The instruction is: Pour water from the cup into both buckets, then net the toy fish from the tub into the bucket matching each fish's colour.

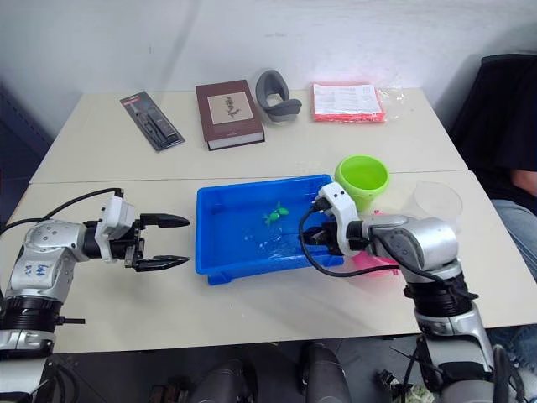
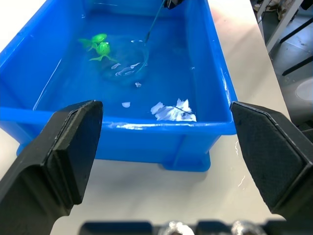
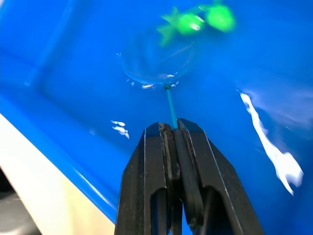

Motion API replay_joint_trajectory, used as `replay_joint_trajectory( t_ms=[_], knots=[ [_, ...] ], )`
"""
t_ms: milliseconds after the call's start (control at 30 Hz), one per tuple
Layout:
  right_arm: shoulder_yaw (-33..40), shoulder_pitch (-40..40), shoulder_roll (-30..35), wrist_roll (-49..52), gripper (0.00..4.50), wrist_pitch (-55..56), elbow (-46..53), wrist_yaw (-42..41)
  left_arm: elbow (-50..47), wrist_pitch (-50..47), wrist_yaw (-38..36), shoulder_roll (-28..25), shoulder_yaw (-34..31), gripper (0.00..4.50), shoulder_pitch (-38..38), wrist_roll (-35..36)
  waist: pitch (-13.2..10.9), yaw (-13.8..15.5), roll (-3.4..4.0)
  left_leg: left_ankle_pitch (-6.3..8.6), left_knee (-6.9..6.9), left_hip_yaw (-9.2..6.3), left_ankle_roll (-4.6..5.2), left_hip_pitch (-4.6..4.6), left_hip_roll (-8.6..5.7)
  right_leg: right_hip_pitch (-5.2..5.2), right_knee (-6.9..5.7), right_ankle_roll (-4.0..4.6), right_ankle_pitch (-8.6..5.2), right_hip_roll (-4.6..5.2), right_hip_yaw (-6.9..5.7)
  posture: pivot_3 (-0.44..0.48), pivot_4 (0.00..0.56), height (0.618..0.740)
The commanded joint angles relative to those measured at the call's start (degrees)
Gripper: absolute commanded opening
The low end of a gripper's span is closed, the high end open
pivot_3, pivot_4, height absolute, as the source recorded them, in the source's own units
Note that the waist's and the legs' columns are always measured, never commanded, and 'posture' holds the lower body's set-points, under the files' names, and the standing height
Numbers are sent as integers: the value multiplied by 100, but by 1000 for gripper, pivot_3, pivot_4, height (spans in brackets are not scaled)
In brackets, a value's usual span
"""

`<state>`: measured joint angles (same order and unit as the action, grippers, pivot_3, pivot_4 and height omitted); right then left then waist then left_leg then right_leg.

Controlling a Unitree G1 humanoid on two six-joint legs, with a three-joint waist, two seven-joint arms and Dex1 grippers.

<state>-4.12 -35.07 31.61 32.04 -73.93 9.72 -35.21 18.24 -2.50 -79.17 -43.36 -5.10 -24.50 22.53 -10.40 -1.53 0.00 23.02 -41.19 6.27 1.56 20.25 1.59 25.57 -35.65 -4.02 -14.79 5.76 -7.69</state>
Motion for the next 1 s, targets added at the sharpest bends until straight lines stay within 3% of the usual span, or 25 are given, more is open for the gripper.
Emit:
replay_joint_trajectory(
  t_ms=[33, 467, 1000],
  knots=[
    [143, 26, 166, -61, 0, 277, 187, -25, -258, -63, 55, -18, -60, 4478, 18, 61, 0, -1, 0, 0, 0, 0, 0, 0, 0, 0, 0, 0, 0, -1, 0, 0, 150, 740],
    [241, -72, -86, 143, 0, 349, 288, 29, -212, -56, 62, 3, -54, 4478, -9, 33, 0, 5, 0, 0, 1, -1, 0, 0, 1, 0, 1, 0, 0, 0, 0, 0, 150, 740],
    [-117, 254, 479, -211, 0, 950, 579, -144, 126, 313, -80, 61, -67, 4478, 110, 2, 0, 2, 0, 0, 1, 0, 0, -1, 2, 0, 2, 0, 0, -2, -1, 0, 150, 740]
  ],
)
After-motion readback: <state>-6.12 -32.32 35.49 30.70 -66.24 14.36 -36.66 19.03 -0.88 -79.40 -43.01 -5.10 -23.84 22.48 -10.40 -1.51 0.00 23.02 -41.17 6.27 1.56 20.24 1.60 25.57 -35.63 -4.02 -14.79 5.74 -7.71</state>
